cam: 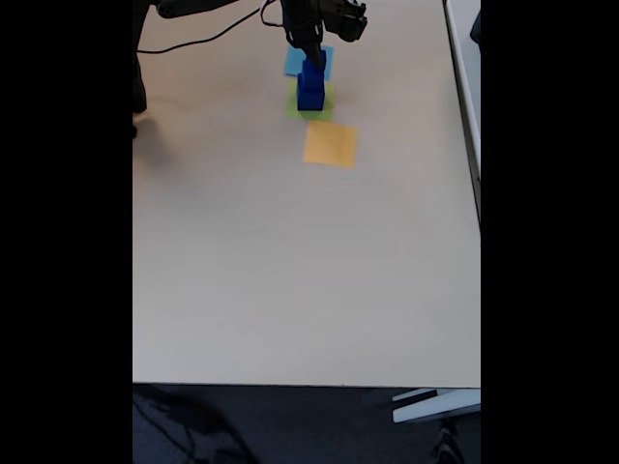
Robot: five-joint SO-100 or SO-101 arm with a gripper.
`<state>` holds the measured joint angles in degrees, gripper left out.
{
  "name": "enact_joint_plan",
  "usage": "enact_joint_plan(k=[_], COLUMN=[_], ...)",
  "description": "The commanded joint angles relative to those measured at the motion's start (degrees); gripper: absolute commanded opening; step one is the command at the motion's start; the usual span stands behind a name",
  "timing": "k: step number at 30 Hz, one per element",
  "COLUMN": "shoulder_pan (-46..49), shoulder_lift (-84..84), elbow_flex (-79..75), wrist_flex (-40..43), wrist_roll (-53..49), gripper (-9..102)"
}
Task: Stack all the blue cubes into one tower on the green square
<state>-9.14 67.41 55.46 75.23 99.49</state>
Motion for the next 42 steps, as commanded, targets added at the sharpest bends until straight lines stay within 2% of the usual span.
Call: enact_joint_plan(k=[1, 42], shoulder_pan=[0.8, 1.1], shoulder_lift=[1.0, 2.3], elbow_flex=[-4.0, -5.2], wrist_flex=[0.4, 2.1], wrist_roll=[-0.9, -2.5], gripper=[4, 3])
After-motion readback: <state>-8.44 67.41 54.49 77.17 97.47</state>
